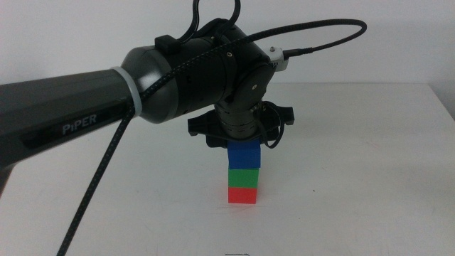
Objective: Stack red cubes first, then green, then blue cubes in a specific spot.
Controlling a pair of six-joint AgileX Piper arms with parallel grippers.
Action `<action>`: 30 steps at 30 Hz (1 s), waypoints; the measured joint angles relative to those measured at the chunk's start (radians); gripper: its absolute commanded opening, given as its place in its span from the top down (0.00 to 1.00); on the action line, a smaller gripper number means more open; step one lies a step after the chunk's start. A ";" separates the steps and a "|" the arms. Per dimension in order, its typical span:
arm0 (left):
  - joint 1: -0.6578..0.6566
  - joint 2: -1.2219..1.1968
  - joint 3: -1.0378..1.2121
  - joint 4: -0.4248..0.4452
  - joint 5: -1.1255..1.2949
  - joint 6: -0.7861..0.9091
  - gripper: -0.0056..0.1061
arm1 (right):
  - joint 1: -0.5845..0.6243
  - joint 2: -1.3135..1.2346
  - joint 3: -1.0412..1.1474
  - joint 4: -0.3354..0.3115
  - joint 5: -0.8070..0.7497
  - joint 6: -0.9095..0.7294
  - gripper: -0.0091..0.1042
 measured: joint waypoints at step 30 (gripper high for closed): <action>0.000 -0.422 -0.002 0.107 0.288 0.326 0.14 | 0.000 0.000 0.000 0.000 0.000 0.000 0.11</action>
